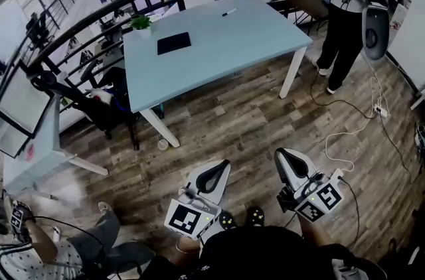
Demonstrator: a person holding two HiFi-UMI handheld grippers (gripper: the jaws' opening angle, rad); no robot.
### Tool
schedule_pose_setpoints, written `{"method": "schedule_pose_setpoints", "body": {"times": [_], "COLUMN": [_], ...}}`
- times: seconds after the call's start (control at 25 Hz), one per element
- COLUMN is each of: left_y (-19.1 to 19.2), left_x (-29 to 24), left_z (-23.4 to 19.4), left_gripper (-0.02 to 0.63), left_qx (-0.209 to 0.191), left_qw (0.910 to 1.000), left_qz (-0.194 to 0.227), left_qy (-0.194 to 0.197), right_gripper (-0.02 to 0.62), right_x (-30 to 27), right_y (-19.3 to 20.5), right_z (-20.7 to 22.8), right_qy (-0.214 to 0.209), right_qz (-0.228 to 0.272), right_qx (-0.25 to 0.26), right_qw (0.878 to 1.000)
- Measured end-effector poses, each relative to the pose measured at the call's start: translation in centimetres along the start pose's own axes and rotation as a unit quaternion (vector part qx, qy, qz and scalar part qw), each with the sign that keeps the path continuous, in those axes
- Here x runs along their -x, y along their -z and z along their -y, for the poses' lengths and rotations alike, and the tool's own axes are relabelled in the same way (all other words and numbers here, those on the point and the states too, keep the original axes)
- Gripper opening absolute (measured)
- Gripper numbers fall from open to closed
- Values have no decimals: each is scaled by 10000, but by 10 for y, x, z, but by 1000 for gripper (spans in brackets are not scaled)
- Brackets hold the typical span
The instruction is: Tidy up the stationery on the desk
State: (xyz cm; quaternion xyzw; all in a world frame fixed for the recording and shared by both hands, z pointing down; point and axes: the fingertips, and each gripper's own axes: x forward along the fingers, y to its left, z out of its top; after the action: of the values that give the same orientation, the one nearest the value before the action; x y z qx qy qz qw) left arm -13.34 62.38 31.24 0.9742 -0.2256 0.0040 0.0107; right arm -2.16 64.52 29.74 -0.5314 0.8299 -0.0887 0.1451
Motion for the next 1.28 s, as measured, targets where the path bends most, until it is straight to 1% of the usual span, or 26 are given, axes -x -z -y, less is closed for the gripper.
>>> {"method": "schedule_pose_setpoints", "body": {"times": [0.16,0.32,0.56,0.64,0.8,0.88,1.0,1.12,1.28], "left_y": [2,4,2,1,8,9,8,10,9], "left_x": [8,19,42,51,69,74,80,87,91], "left_z": [-12,-30,-59,-67,-80,-85,-91,-98,-110], "left_gripper": [-12,-12,-12,-12,-12,-12,-12,-12,-12], "left_qx": [-17,49,76,88,88,118,206,143,143], "left_qw": [10000,10000,9998,9996,9994,9991,9985,9983,9973], "left_qz": [15,35,135,185,143,151,212,197,278], "left_qy": [-4,-25,-126,-192,-315,-369,-456,-521,-663], "right_gripper": [6,6,5,5,5,0,2,0,-2], "right_x": [-9,-21,-46,-53,-63,-68,-74,-80,-90], "right_y": [7,13,25,28,35,38,38,35,32], "right_z": [-4,-9,-19,-26,-39,-43,-44,-43,-42], "right_qy": [61,90,265,233,61,-2,11,-6,-98], "right_qz": [-70,-49,-260,-260,-185,-221,-284,-184,-115], "right_qx": [36,24,307,323,147,172,254,143,134], "right_qw": [10000,9999,9988,9989,9997,9996,9993,9997,9998]}}
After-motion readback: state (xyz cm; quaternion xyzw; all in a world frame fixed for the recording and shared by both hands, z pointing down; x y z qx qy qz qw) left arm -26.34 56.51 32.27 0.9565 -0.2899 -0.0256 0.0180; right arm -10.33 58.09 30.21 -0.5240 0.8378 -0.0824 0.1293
